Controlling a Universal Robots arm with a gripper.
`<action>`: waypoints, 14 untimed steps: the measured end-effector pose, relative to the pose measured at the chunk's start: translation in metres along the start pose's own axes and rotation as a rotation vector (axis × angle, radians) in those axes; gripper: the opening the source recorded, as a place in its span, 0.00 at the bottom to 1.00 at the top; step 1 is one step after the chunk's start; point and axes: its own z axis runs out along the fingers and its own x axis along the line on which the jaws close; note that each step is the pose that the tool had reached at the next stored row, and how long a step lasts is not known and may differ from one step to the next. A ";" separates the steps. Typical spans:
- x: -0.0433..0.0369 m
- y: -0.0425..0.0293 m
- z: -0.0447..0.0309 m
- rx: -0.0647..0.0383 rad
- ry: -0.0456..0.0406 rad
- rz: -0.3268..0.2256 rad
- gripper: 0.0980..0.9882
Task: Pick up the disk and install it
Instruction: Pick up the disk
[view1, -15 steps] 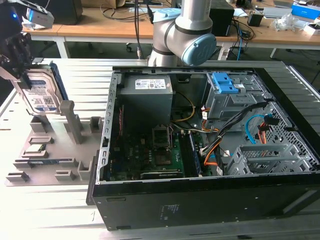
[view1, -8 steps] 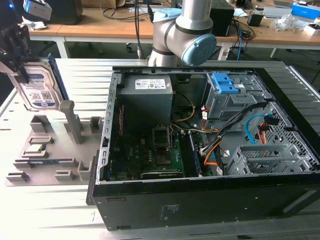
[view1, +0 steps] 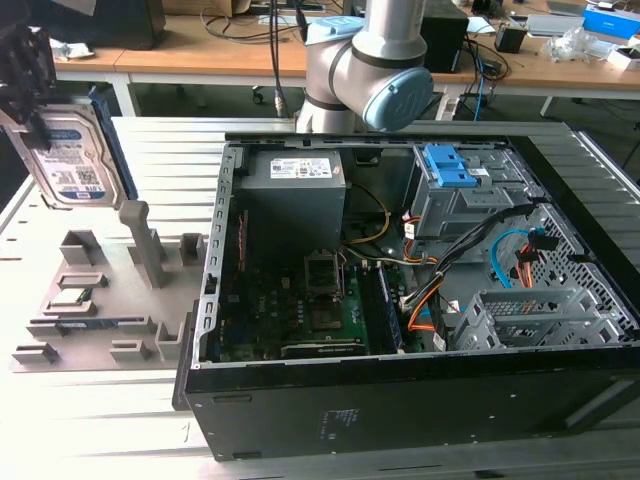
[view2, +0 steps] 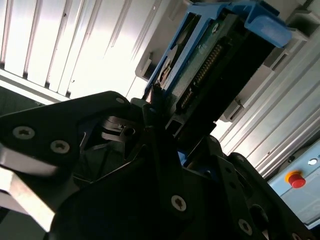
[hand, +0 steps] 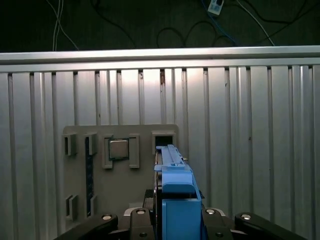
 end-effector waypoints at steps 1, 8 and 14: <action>0.0000 -0.0001 -0.0026 0.000 0.0000 0.000 0.30; 0.0000 -0.0003 -0.0185 0.000 0.0000 0.000 0.30; -0.0001 -0.0004 -0.0329 0.000 0.0001 0.000 0.30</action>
